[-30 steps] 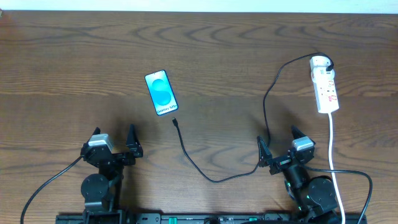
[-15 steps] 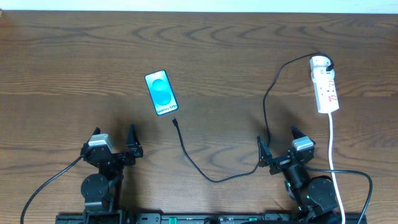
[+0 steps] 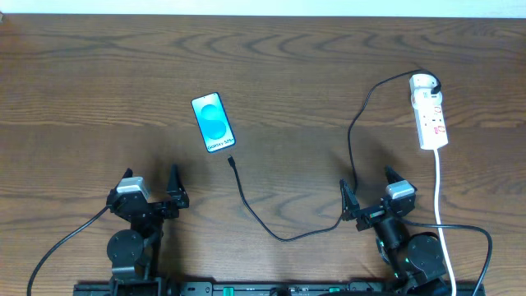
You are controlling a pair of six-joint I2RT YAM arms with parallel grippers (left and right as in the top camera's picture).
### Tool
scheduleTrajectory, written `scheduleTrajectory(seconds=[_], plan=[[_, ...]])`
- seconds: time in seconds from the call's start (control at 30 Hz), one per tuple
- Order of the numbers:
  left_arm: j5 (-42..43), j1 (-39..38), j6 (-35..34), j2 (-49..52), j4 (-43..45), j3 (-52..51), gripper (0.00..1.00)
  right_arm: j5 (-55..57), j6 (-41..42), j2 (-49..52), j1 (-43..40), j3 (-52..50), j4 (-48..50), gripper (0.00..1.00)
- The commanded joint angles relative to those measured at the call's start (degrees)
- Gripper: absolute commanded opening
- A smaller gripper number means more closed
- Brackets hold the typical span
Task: Plug charger to phone and switch on socket
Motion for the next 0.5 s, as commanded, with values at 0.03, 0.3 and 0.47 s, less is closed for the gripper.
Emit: scheduleTrajectory(seconds=[0.03,0.3,0.47], plan=[[1.18,0.20,0.79,-0.42,-0.87,-1.55,0.98,0.04,0.70,-0.35,-0.26,-0.09,-0.24,0.99],[1.18,0.20,0.79,-0.42,-0.87,-1.55,0.98,0.04,0.70,-0.35,-0.26,-0.09,-0.24,0.99],[1.18,0.20,0.79,-0.42,-0.87,-1.55,0.98,0.04,0.70,0.00,-0.26,-0.09,-0.24,0.99]])
